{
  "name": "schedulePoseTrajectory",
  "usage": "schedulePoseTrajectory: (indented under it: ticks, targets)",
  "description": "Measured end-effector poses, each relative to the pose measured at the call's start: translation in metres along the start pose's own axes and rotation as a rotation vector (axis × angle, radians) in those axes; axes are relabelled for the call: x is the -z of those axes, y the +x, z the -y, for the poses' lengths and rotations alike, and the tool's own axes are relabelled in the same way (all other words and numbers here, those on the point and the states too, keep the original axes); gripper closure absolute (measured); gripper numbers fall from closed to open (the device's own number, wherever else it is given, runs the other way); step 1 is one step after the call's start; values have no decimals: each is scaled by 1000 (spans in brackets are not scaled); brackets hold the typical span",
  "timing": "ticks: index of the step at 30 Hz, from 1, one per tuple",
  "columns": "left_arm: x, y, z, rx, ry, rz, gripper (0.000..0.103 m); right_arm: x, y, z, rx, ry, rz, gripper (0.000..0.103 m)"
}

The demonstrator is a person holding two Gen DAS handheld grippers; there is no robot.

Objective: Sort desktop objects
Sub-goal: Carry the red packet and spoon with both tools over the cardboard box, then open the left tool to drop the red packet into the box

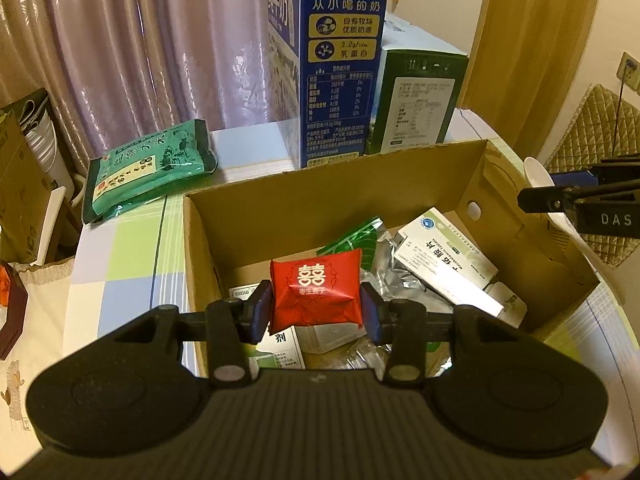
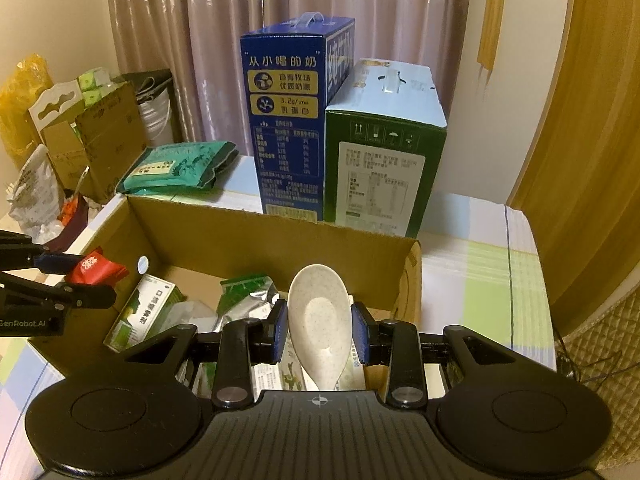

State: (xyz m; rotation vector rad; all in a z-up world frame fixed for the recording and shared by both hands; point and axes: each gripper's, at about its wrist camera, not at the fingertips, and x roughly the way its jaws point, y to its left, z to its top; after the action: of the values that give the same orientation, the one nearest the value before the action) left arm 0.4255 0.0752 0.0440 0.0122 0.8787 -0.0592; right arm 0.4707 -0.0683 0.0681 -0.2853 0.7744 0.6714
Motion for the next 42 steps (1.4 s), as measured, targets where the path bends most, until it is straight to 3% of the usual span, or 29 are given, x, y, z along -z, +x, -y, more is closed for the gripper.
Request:
schedulePoseTrajectory:
  ticks: [27,31,42]
  targets:
    - [2,30,-2,-9,-11,-32,62,1,28,7,-5,-1,-40,73]
    - [3,33,-4,-16,-23,-42,49,3,31,7,-6,-3,-44,73]
    - [4,30,-6,-27,-8,-38,49,3,34,3,-13,-9,-46,73]
